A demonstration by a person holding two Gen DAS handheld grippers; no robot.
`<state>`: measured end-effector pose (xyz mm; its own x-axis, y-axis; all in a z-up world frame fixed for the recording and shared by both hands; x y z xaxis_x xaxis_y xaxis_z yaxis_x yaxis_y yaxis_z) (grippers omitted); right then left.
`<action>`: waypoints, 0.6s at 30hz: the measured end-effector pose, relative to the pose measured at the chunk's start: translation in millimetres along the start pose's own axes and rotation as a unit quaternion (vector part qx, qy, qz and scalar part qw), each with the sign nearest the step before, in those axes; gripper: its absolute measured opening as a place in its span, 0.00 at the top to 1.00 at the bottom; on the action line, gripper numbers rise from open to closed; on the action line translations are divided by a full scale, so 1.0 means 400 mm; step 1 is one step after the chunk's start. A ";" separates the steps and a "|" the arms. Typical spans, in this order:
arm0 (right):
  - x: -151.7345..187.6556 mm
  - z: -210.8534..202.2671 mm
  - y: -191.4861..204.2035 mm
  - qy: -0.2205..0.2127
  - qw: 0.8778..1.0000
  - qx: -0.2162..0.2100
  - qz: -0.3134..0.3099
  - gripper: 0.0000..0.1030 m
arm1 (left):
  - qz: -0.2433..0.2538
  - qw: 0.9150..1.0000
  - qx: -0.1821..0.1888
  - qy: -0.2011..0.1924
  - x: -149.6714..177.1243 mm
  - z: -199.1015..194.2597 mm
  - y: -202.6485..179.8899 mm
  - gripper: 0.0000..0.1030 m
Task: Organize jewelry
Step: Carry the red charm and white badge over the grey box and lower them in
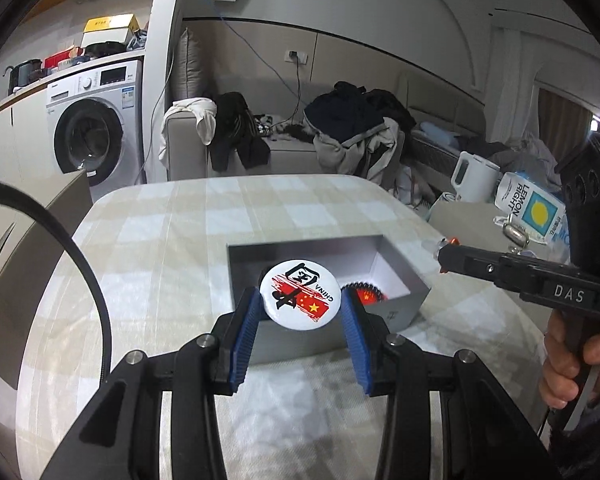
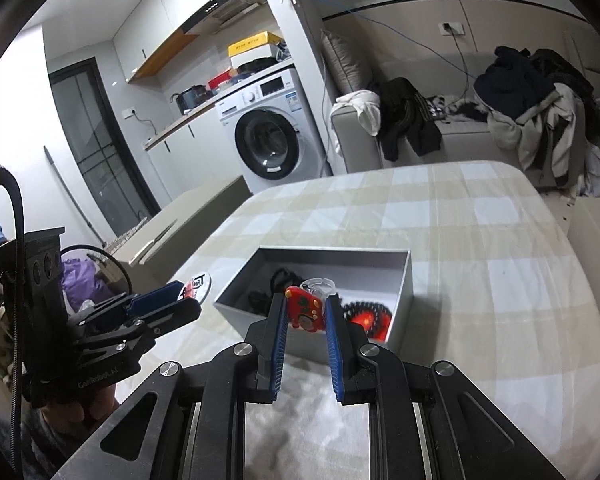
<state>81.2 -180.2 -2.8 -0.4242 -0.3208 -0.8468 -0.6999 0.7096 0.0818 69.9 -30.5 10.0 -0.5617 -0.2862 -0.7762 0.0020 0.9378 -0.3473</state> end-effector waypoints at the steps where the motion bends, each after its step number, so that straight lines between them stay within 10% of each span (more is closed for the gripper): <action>1: -0.002 0.000 -0.002 -0.001 1.000 0.000 0.001 0.83 | 0.000 1.000 0.000 -0.002 -0.004 0.005 -0.001 0.66; 18: 0.002 0.103 -0.047 0.034 0.998 -0.023 0.049 0.83 | -0.004 1.000 -0.007 0.018 -0.004 0.076 0.005 0.66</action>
<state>117.7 -168.0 -26.6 -0.5283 -0.2937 -0.7967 -0.6783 0.7103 0.1880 95.9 -34.1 -5.4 -0.5907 -0.2867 -0.7542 -0.0137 0.9382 -0.3459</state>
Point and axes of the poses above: each gripper's, at about its wrist camera, not at the fingertips, and z roughly the way its jaws point, y to its left, x to its underside, the point moved 4 cm from there along z, roughly the way its jaws point, and after that the axes turned 14 degrees about -z, right-handed, at the moved point
